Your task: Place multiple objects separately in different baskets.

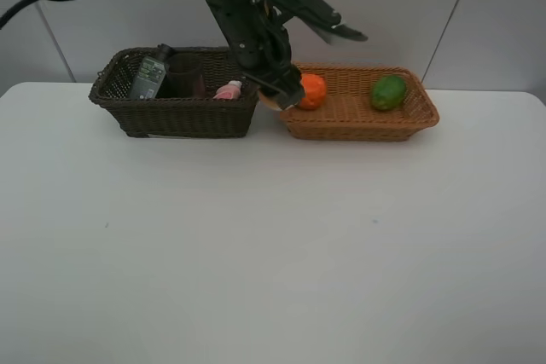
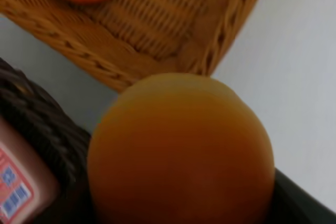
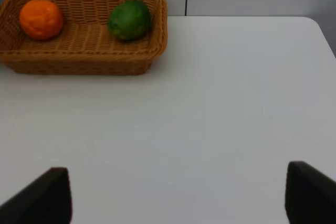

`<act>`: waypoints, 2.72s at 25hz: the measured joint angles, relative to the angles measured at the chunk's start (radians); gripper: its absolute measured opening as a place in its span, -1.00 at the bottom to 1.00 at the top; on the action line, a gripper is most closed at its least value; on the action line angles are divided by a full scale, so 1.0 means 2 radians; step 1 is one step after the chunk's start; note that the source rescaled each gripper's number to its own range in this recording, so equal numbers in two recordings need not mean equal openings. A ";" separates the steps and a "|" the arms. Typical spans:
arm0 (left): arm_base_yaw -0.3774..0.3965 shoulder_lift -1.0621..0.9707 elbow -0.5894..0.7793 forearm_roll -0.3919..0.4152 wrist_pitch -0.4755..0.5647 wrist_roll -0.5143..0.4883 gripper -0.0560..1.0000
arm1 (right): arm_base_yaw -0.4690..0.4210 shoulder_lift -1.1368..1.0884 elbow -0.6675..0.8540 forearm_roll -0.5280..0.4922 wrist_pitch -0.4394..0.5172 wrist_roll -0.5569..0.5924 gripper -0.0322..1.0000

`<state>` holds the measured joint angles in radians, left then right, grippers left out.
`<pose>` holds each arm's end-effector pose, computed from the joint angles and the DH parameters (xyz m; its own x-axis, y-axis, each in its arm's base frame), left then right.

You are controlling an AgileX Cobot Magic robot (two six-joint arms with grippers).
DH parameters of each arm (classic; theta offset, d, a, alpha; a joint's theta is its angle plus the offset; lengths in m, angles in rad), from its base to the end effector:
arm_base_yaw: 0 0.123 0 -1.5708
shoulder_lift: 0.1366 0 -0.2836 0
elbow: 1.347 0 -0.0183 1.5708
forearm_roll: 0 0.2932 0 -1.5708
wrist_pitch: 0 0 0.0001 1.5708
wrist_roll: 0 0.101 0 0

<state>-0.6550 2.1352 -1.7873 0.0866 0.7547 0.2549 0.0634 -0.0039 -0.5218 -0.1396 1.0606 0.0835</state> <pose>0.4193 -0.3145 0.1962 -0.4569 0.7446 -0.4866 0.7645 0.6084 0.2131 0.0394 -0.0098 0.3010 -0.4275 -0.0122 -0.9039 0.0530 0.9979 -0.0386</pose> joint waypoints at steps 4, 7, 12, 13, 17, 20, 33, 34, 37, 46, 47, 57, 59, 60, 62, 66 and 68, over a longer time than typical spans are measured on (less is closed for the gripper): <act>0.000 0.047 -0.082 -0.002 0.031 -0.002 0.49 | 0.000 0.000 0.000 0.000 0.000 0.000 0.39; -0.001 0.079 -0.130 -0.006 0.035 -0.003 0.49 | 0.000 0.000 0.000 0.000 0.000 0.000 0.39; -0.002 0.130 -0.206 -0.027 0.035 -0.003 0.49 | 0.000 0.000 0.000 0.000 0.000 0.000 0.39; -0.003 0.140 -0.217 -0.029 0.035 -0.003 0.49 | 0.000 0.000 0.000 0.000 0.000 0.000 0.39; -0.006 0.171 -0.253 -0.033 0.021 -0.005 0.49 | 0.000 0.000 0.000 0.000 0.000 0.000 0.39; -0.006 0.187 -0.256 -0.033 0.002 -0.007 0.49 | 0.000 0.000 0.000 0.000 0.000 0.000 0.39; -0.006 0.193 -0.257 -0.030 -0.029 -0.031 0.49 | 0.000 0.000 0.000 0.000 0.000 0.000 0.39; -0.006 0.193 -0.257 -0.027 -0.031 -0.027 0.49 | 0.000 0.000 0.000 0.000 0.000 0.000 0.39; -0.006 0.193 -0.257 -0.018 -0.043 -0.021 0.78 | 0.000 0.000 0.000 0.000 0.000 0.000 0.39; -0.006 0.193 -0.257 -0.005 -0.055 -0.020 0.99 | 0.000 0.000 0.000 0.000 0.000 0.000 0.39; -0.006 0.193 -0.257 -0.005 -0.055 -0.020 0.99 | 0.000 0.000 0.000 0.000 0.000 0.000 0.39; -0.006 0.193 -0.257 -0.005 -0.055 -0.020 0.99 | 0.000 0.000 0.000 0.000 0.000 0.000 0.39; -0.006 0.193 -0.257 -0.005 -0.055 -0.021 0.99 | 0.000 0.000 0.000 0.000 0.000 0.000 0.39; -0.006 0.193 -0.257 -0.005 -0.053 -0.026 0.99 | 0.000 0.000 0.000 0.000 0.000 0.000 0.39; -0.006 0.192 -0.257 -0.005 -0.039 -0.036 0.99 | 0.000 0.000 0.000 0.000 0.000 0.000 0.39; -0.006 0.175 -0.257 -0.005 0.035 -0.044 0.99 | 0.000 0.000 0.000 0.000 0.000 0.000 0.39; -0.006 0.157 -0.257 -0.005 0.086 -0.044 0.99 | 0.000 0.000 0.000 0.000 0.000 0.000 0.39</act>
<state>-0.6663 2.4501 -2.3017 0.0772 0.9272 0.1673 0.0634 -0.0039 -0.5218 -0.1405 1.0606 0.0835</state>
